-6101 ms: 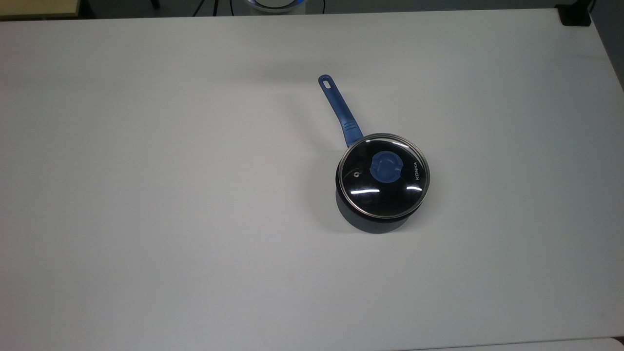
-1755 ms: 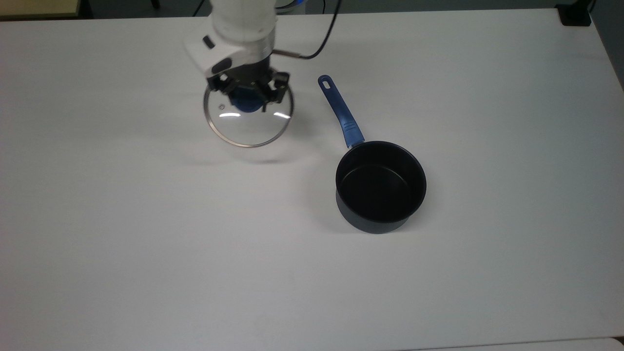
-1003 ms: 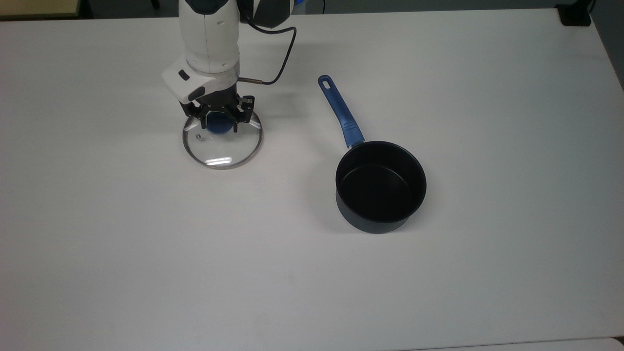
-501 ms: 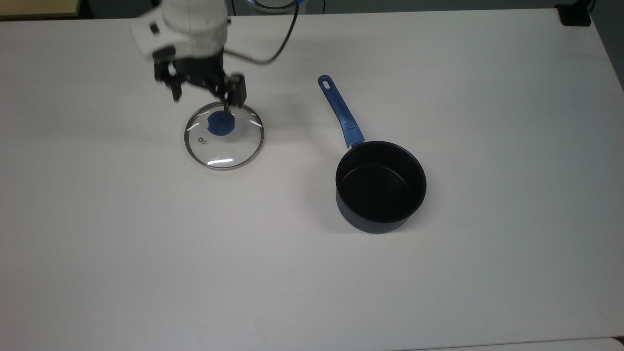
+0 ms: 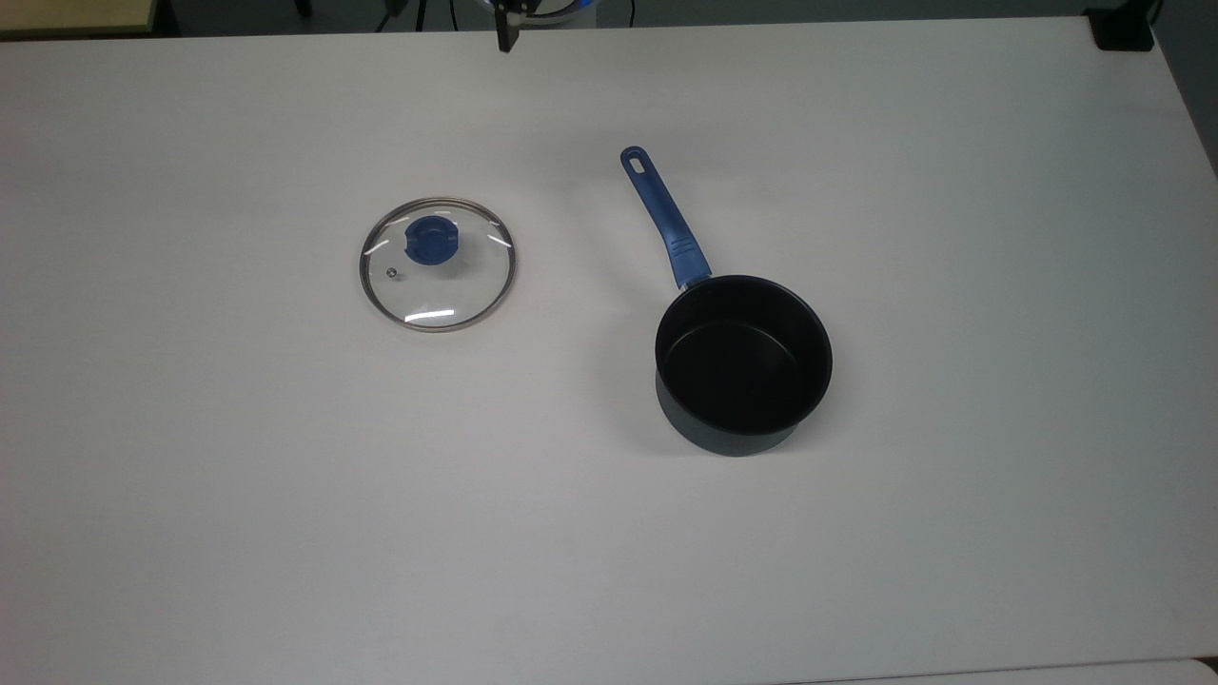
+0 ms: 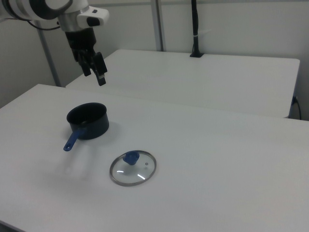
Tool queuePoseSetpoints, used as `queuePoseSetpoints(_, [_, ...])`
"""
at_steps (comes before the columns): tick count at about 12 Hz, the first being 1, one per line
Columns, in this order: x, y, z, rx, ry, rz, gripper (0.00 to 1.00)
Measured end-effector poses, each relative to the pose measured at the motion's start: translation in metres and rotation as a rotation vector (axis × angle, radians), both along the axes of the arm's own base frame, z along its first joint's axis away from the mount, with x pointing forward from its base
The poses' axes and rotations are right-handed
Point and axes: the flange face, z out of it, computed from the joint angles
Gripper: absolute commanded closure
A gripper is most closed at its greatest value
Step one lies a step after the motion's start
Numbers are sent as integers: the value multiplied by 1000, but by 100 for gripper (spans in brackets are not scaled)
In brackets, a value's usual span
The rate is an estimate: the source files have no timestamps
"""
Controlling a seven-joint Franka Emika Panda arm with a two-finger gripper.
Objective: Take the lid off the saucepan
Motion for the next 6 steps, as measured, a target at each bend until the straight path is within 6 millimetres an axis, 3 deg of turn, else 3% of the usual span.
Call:
queuePoseSetpoints(2, [-5,-3,1,-8,0,85,0])
queuePoseSetpoints(6, [-11,-30,10,-23,-13,196,0])
